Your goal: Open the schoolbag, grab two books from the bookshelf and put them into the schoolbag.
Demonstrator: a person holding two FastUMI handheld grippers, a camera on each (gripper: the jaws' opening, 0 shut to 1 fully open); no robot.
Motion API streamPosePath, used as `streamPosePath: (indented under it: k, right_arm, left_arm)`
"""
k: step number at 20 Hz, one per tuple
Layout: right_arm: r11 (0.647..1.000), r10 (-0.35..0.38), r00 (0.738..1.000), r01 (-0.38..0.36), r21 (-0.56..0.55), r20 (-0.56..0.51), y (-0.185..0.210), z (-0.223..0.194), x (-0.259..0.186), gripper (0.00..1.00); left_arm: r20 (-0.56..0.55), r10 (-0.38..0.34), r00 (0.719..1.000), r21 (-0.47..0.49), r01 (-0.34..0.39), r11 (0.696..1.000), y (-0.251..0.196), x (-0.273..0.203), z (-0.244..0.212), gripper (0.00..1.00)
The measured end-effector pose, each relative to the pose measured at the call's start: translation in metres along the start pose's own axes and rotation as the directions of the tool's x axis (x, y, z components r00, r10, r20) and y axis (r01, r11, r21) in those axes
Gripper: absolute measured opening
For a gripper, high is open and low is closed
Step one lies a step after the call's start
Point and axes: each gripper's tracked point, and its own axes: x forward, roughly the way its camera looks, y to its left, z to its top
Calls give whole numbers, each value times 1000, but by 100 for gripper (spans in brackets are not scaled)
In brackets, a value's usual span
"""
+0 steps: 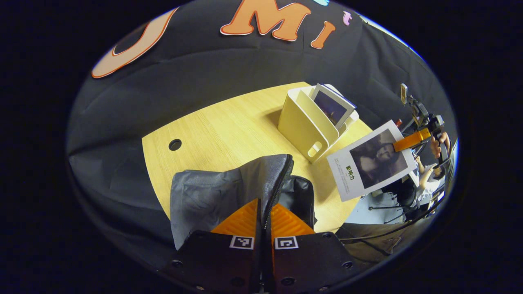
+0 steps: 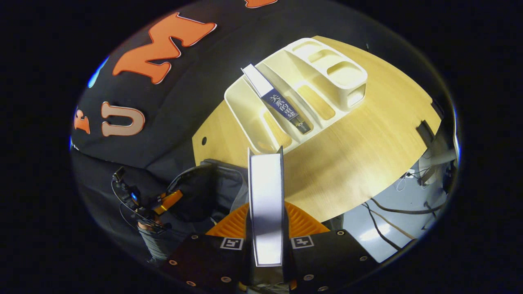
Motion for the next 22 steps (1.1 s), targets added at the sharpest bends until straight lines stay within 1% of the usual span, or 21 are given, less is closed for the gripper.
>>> streamPosePath:
  k: [4, 7, 9, 13, 17, 20, 22]
  right_arm:
    - [998, 65, 998, -65, 19, 24, 14, -9, 8, 27]
    - [991, 127, 991, -129, 36, 34, 31, -14, 15, 28]
    - [987, 154, 987, -155, 36, 37, 39, -17, 25, 27]
    - [975, 217, 976, -217, 41, 17, 67, -28, 48, 27]
    - [965, 260, 965, -260, 35, -13, 93, -44, 69, 28]
    - [950, 307, 951, -305, 60, -26, 115, -54, 81, 28]
    - [948, 314, 949, -312, 57, -33, 123, -61, 93, 28]
  left_arm:
    - [25, -4, 1000, -20, 5, 1000, -1, -2, -2, 4]
    - [43, -7, 999, -47, 9, 999, -1, -4, -2, 5]
    - [57, -5, 998, -68, 8, 998, 0, -6, -2, 4]
    - [77, -5, 997, -100, 13, 995, -1, -7, -1, 5]
    - [96, 0, 995, -133, 12, 991, 0, -11, 0, 5]
    - [108, 5, 994, -156, 12, 988, 2, -12, -3, 4]
    - [114, 6, 993, -171, 14, 985, 3, -12, -2, 4]
